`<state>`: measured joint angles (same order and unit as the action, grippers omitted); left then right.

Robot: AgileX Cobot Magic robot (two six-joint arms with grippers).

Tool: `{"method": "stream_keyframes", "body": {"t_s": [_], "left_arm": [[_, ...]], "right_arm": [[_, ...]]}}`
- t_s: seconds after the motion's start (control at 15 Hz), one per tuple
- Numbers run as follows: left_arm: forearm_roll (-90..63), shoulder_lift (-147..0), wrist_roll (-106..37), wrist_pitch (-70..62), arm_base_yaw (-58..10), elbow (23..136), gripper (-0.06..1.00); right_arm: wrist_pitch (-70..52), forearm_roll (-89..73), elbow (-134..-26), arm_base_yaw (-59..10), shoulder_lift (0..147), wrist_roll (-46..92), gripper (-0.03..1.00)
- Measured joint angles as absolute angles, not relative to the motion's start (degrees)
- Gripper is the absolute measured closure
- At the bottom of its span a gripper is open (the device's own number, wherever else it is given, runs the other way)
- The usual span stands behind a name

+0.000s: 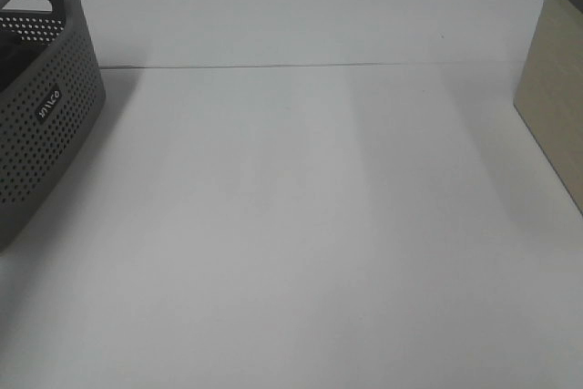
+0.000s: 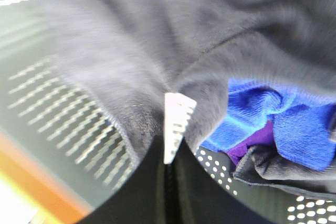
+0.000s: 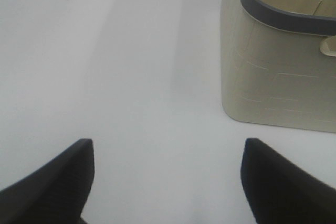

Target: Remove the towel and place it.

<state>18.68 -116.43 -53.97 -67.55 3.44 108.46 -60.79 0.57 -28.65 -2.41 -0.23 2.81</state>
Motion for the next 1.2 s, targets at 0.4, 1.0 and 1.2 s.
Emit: {"method": "stream_keyframes", "body": {"t_s": [0.4, 1.0, 1.2], "left_arm": [[6.82, -103.53, -56.72, -69.21, 3.27, 113.22, 0.94], [2.86, -88.69, -56.72, -69.61, -6.59, 113.27, 0.94], [3.21, -87.83, -54.55, -70.02, -12.20, 115.79, 0.94]], "right_arm": [[-60.79, 0.57, -28.65, -2.41, -0.23, 2.81, 0.22], [-60.79, 0.57, -28.65, -2.41, -0.23, 2.81, 0.22], [-60.79, 0.57, -28.65, -2.41, -0.23, 2.81, 0.22]]}}
